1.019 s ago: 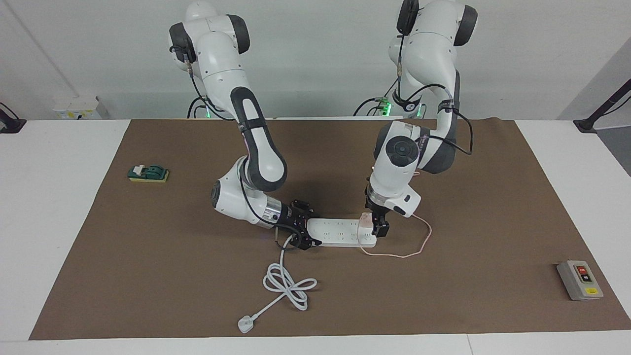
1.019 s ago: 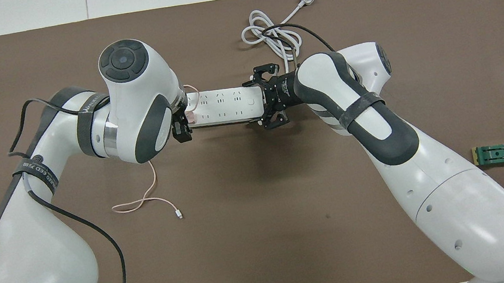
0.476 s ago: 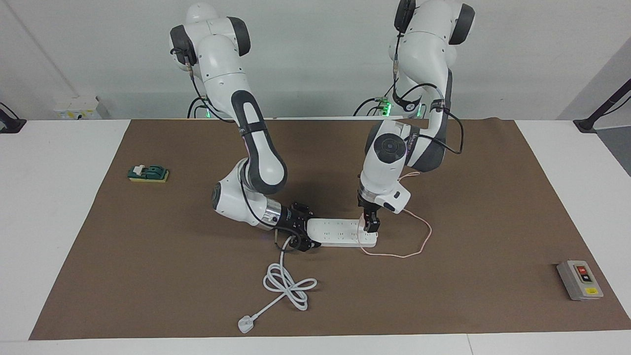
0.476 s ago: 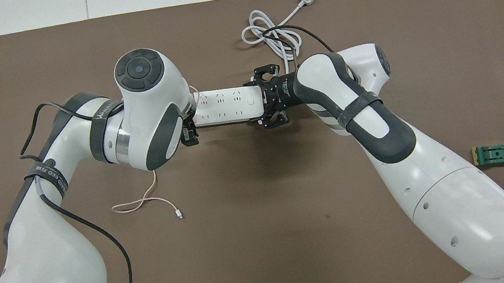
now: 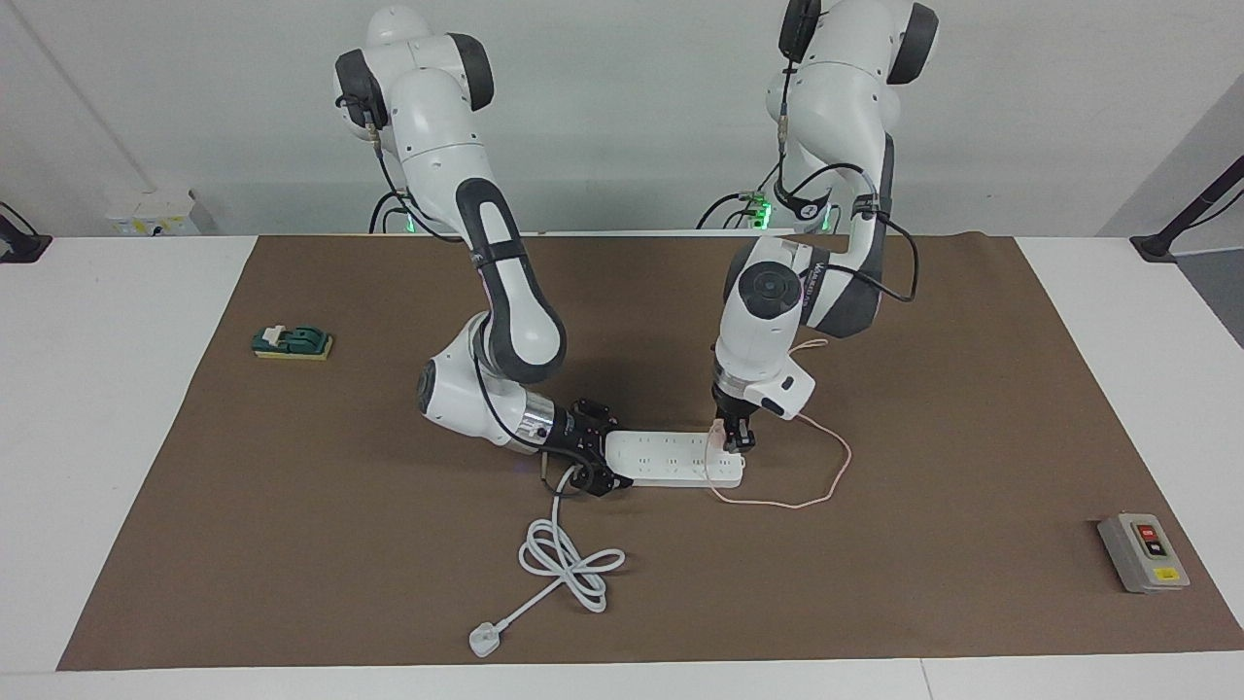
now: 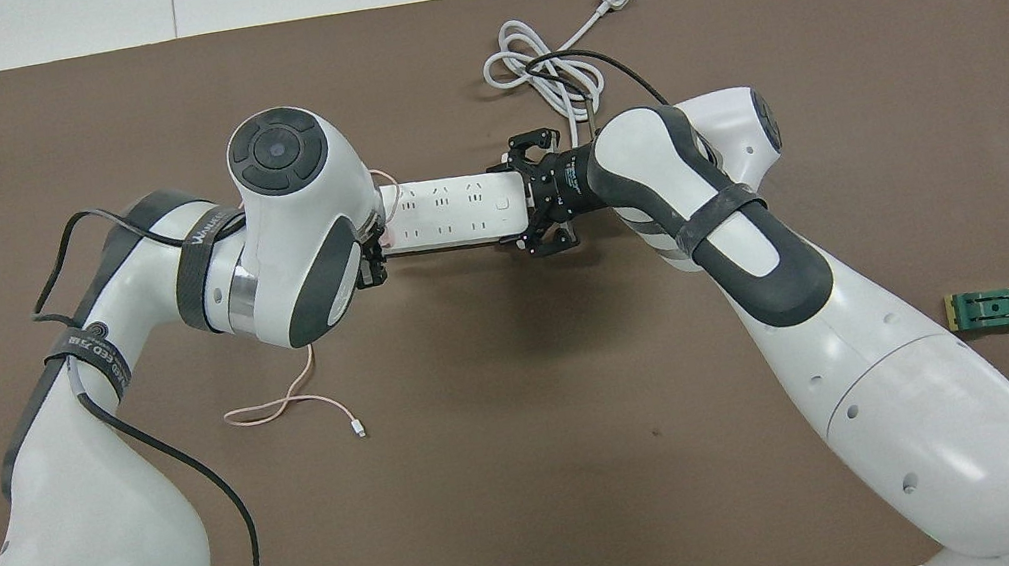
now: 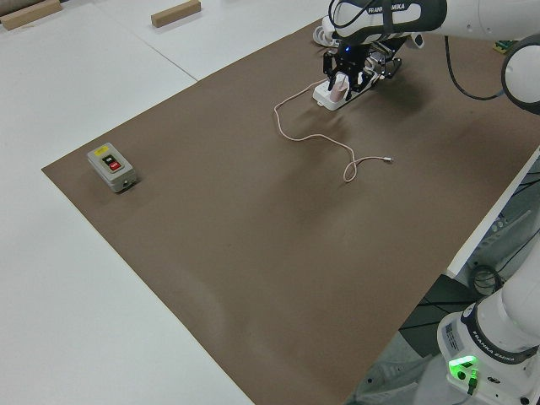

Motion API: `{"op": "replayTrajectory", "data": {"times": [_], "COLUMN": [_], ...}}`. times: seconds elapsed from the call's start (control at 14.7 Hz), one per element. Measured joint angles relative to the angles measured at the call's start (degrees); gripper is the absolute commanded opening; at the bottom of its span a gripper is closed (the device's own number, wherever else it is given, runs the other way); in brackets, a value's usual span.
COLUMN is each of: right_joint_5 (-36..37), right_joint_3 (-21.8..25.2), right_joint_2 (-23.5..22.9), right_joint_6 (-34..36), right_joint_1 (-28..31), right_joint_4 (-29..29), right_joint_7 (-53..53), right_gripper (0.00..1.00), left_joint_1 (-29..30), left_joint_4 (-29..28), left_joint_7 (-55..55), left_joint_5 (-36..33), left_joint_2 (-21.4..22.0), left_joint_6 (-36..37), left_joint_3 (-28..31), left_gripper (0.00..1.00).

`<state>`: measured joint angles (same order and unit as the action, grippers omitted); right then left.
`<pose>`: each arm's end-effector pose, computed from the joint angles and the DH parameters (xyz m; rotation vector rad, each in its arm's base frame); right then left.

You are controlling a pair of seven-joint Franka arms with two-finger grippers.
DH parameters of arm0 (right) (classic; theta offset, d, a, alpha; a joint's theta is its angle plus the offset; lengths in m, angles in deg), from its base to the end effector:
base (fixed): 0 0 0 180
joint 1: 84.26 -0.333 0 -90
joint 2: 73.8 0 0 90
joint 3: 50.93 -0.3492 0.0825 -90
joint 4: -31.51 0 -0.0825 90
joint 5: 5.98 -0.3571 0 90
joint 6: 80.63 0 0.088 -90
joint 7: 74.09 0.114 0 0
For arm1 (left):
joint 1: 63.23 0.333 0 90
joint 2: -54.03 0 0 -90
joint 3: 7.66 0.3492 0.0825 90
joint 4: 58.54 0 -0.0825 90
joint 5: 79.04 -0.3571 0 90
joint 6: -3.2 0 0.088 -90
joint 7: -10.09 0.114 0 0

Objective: Unplug charger and place it aside

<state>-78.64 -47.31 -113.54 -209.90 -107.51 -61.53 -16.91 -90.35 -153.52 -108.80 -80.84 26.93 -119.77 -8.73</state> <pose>0.6471 0.2717 0.2639 -1.7044 1.6402 0.7415 0.5909 -0.3130 0.3740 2.2171 2.2115 0.0340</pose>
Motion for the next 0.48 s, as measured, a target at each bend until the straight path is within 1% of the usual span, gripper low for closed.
{"op": "replayTrajectory", "data": {"times": [0.07, 0.48], "right_joint_5": [0.0, 0.0], "right_joint_3": [0.0, 0.0], "right_joint_2": [0.0, 0.0], "right_joint_6": [0.0, 0.0], "right_joint_1": [0.0, 0.0], "right_joint_4": [0.0, 0.0], "right_joint_7": [0.0, 0.0], "right_gripper": [0.00, 0.00], "left_joint_1": [0.0, 0.0], "left_joint_4": [0.0, -0.1], "left_joint_7": [0.1, 0.6], "left_joint_5": [-0.3, -1.3], "left_joint_2": [0.0, 0.0], "left_joint_6": [-0.6, -0.6], "left_joint_3": [0.0, -0.3], "left_gripper": [0.00, 0.00]}}
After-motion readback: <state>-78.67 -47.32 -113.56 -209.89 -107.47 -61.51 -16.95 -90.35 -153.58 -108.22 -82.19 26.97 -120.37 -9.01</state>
